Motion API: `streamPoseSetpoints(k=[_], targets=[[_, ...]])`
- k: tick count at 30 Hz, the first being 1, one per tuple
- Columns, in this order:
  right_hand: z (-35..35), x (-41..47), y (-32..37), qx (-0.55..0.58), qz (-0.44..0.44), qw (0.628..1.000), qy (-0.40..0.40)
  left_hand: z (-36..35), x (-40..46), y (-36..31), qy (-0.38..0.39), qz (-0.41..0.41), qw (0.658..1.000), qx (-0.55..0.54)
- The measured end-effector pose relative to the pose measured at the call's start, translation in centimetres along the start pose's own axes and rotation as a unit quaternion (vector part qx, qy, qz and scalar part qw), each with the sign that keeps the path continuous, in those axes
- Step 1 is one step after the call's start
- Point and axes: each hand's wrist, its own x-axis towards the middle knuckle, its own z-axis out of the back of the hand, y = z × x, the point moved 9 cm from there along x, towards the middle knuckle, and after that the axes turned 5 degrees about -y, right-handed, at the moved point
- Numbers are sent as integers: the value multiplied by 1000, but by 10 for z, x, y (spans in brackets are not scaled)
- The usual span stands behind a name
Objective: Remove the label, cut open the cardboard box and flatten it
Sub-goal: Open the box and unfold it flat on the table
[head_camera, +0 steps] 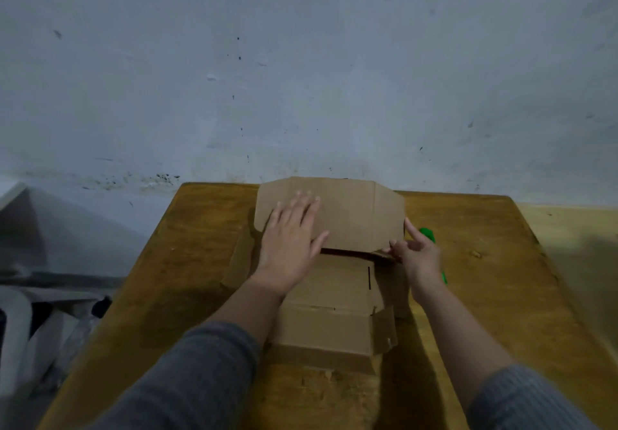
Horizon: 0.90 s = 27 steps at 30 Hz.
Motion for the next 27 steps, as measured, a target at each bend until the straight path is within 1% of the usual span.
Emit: streamPoseSetpoints(k=[4,7,11,13,15,17,18,20,21,22,23,24,27], targets=[[3,1,-1,-3,13,1000,4,-17,36,16,55,8,997,59],[4,1,-4,-4,20,1000,11,-21,49,20,78,-1,995,68],[6,1,0,-66,34,997,-4,-16,47,23,71,-7,996,47],[3,0,17,-92,76,993,-1,-11,38,24,60,-13,997,45],[-6,0,48,-169,166,972,5,-7,26,24,55,-21,998,33],[-22,-3,77,-250,250,935,26,-2,14,22,47,-37,998,12],[-31,-6,88,-293,279,914,36,1,8,20,40,-48,998,2],[-48,-11,99,-382,312,868,59,10,-4,16,20,-70,997,-21],[-54,-14,99,-415,319,849,73,14,-9,14,8,-77,997,-28],[-58,-19,100,-433,321,838,85,18,-15,12,-3,-80,996,-31],[-59,-24,100,-434,320,837,89,21,-20,11,-8,-78,996,-30],[-57,-30,101,-418,315,848,87,25,-24,10,-11,-72,997,-26],[-39,-50,97,-341,285,892,74,39,-35,5,-27,-65,997,-29]])
